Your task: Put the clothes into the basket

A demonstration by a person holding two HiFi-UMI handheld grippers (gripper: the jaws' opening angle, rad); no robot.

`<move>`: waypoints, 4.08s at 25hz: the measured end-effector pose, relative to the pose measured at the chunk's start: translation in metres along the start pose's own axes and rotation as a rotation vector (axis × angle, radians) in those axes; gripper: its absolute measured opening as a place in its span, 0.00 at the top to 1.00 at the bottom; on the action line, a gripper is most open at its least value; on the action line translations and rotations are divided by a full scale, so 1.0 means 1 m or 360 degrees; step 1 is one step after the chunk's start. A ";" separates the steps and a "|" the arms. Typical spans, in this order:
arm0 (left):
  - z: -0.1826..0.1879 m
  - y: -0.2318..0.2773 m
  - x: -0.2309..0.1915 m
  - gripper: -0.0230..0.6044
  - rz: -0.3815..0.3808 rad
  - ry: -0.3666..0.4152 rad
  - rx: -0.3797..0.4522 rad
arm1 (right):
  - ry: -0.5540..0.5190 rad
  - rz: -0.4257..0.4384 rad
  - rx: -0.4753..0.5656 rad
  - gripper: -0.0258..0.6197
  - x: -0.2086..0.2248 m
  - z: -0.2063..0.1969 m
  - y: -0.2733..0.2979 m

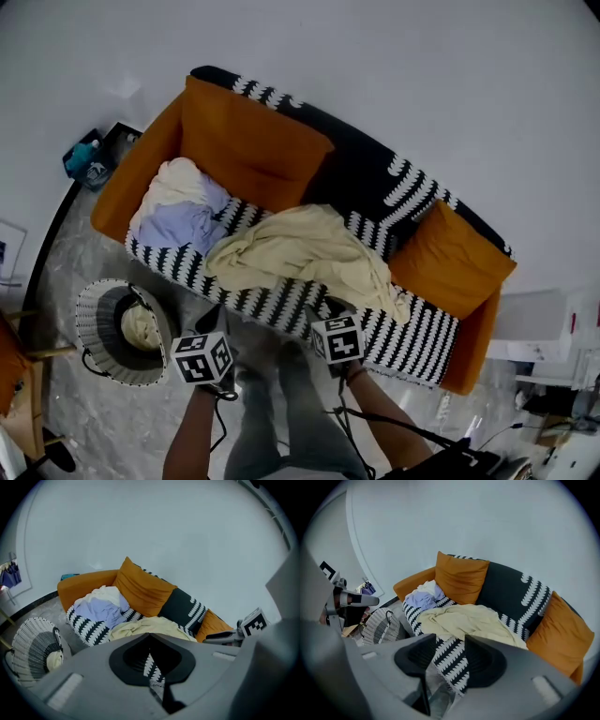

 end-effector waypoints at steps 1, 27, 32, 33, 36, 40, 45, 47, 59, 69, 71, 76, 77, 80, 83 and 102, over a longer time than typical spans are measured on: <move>-0.005 0.005 -0.005 0.97 0.0017 -0.0017 -0.0002 | -0.0021 0.0015 -0.0009 0.66 -0.001 -0.001 0.010; -0.114 0.105 -0.119 0.97 0.0338 -0.0488 0.0060 | -0.0475 0.0255 -0.0126 0.66 -0.054 -0.009 0.227; -0.116 0.116 -0.125 0.97 0.0360 -0.0509 0.0090 | -0.0578 0.0287 -0.0133 0.66 -0.065 -0.009 0.247; -0.117 0.118 -0.127 0.97 0.0363 -0.0517 0.0094 | -0.0601 0.0290 -0.0137 0.66 -0.067 -0.010 0.252; -0.121 0.121 -0.133 0.97 0.0381 -0.0545 0.0095 | -0.0647 0.0313 -0.0156 0.66 -0.074 -0.013 0.263; -0.128 0.124 -0.141 0.97 0.0400 -0.0567 0.0090 | -0.0686 0.0341 -0.0172 0.66 -0.080 -0.017 0.273; -0.140 0.132 -0.149 0.97 0.0416 -0.0603 0.0091 | -0.0772 0.0398 -0.0191 0.61 -0.086 -0.026 0.285; -0.142 0.136 -0.151 0.97 0.0419 -0.0614 0.0091 | -0.0799 0.0417 -0.0187 0.61 -0.087 -0.027 0.289; -0.155 0.142 -0.151 0.97 0.0427 -0.0631 0.0031 | -0.0919 0.0646 -0.0278 0.46 -0.094 -0.037 0.291; -0.156 0.145 -0.143 0.97 0.0418 -0.0616 0.0031 | -0.1001 0.0460 -0.0137 0.49 -0.096 -0.042 0.295; -0.157 0.143 -0.141 0.97 0.0422 -0.0620 0.0025 | -0.0990 0.0451 -0.0148 0.52 -0.094 -0.040 0.296; -0.161 0.138 -0.138 0.97 0.0426 -0.0630 0.0025 | -0.0969 0.0376 -0.0156 0.66 -0.089 -0.034 0.300; -0.162 0.137 -0.137 0.97 0.0427 -0.0631 0.0030 | -0.0946 0.0359 -0.0155 0.71 -0.086 -0.032 0.302; -0.161 0.134 -0.133 0.97 0.0426 -0.0633 0.0053 | -0.0857 0.0339 -0.0137 0.86 -0.080 -0.027 0.302; -0.156 0.129 -0.129 0.97 0.0421 -0.0622 0.0074 | -0.0875 0.0294 -0.0067 0.88 -0.079 -0.022 0.290; -0.007 0.050 -0.027 0.97 0.0259 -0.0305 0.0231 | -0.0096 -0.0068 0.0308 0.89 0.033 0.108 0.091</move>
Point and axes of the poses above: the fingertips, and each gripper's own axes: y forward along the fingers, x to its right, z out of its top, the point moved 4 cm from there along -y, backward along the fingers, and after that the axes turned 12 degrees about -z, right-handed, at the moved point
